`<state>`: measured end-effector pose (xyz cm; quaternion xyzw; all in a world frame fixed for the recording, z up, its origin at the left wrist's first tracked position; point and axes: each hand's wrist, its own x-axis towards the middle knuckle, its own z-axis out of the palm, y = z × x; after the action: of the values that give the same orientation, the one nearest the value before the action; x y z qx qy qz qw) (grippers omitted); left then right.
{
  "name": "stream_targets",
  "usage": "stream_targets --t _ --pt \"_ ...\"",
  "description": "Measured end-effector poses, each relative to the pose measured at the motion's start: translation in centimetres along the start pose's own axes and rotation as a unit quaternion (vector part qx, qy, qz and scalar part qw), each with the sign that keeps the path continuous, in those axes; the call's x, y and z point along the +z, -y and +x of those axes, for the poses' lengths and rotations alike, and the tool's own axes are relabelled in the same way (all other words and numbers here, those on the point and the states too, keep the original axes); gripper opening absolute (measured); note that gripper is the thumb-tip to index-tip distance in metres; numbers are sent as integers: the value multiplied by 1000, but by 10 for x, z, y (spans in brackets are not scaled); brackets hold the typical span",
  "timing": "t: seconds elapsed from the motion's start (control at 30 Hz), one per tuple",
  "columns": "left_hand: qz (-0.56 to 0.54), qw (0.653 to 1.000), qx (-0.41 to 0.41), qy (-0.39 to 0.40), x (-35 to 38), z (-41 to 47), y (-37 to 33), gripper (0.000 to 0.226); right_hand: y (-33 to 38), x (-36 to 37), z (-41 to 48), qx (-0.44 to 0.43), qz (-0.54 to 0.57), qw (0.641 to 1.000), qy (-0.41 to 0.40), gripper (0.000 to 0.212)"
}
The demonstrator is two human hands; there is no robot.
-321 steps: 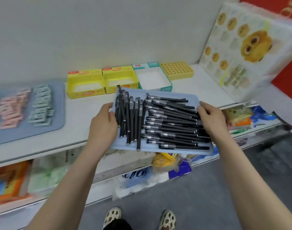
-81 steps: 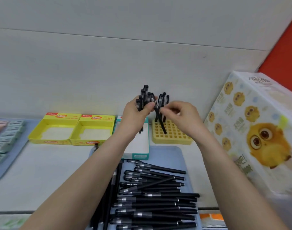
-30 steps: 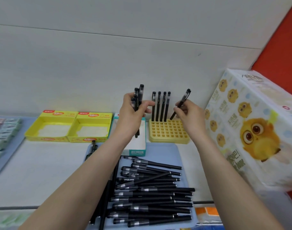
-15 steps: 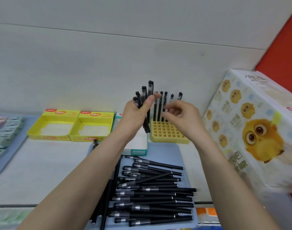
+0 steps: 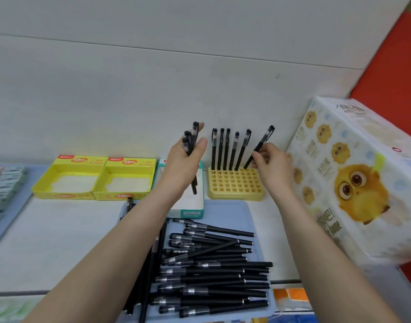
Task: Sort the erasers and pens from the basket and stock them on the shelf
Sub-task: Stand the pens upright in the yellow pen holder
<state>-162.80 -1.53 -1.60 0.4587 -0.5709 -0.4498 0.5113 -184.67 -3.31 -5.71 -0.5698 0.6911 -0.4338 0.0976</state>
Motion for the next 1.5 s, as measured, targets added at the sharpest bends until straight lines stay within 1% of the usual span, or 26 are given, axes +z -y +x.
stream_targets --t 0.07,0.13,0.23,0.3,0.37,0.4,0.43,0.47,0.53,0.57,0.6,0.63,0.7,0.77,0.83,0.93,0.97,1.03,1.13,1.2,1.3,1.33,1.37,1.43,1.47,1.5 --pt "-6 999 -34 18 -3 0 1 13 -1 7 2 0 -6 1000 17 7" --pt "2 999 -35 32 -7 0 2 14 -3 11 1 -7 -25 999 46 8" --pt "18 999 -19 46 -8 -2 3 29 -3 15 -1 -10 -60 996 65 13" --pt "34 999 -16 32 -8 -2 3 30 1 13 -2 10 -77 996 54 20" --pt "40 999 0 27 -6 -3 0 28 8 5 -5 12 -97 995 14 24" --pt "35 999 10 31 -5 -3 -2 27 15 -1 -8 0 -90 996 -4 21" --pt "30 999 17 36 -3 -3 -4 26 24 -7 -11 -14 -62 998 -3 17" --pt "27 998 24 43 -1 -3 -7 25 35 -12 -16 -28 -14 999 28 14" --pt "32 997 37 61 5 -4 -13 22 56 -17 -29 -66 68 985 145 18" --pt "40 995 44 74 9 -3 -14 20 62 -18 -34 -97 70 976 184 21" --pt "47 994 50 86 13 -3 -15 19 65 -17 -37 -126 60 971 195 20" --pt "50 993 53 94 17 -3 -15 19 64 -16 -37 -144 53 972 176 15" --pt "45 994 52 89 20 -4 -13 23 55 -18 -32 -120 58 985 110 8" --pt "36 997 47 57 18 -4 -10 30 37 -22 -21 -51 35 997 48 19" --pt "44 998 34 20 15 -3 -6 29 17 -22 -11 8 21 1000 20 23" --pt "-8 1000 8 10 9 -3 -3 9 0 -12 -7 33 39 999 10 10" --pt "-23 1000 6 11 8 -2 -2 6 -3 -7 -5 31 40 999 11 8" --pt "2 1000 17 14 4 -2 2 14 -6 1 -3 29 19 999 26 7" --pt "16 999 27 28 0 -3 2 17 -12 12 -2 30 -35 998 50 11" --pt "1 999 21 32 -3 -3 2 20 -12 14 -2 27 -66 997 44 17" --pt "9 999 23 31 -6 -4 4 23 -6 6 0 28 -111 993 40 19" --pt "9 999 24 30 -6 -4 4 23 -1 1 -1 34 -118 992 28 25" --pt "9 999 25 29 -5 -4 3 22 3 -5 -4 34 -117 993 4 32" --pt "-4 999 29 24 -1 -4 0 21 19 -16 -16 2 -91 994 -53 30" --pt "-16 999 31 23 2 -3 -3 20 31 -21 -23 -17 -55 997 -47 27" --pt "-29 999 33 27 6 -3 -6 20 44 -23 -31 -32 -6 999 0 23"
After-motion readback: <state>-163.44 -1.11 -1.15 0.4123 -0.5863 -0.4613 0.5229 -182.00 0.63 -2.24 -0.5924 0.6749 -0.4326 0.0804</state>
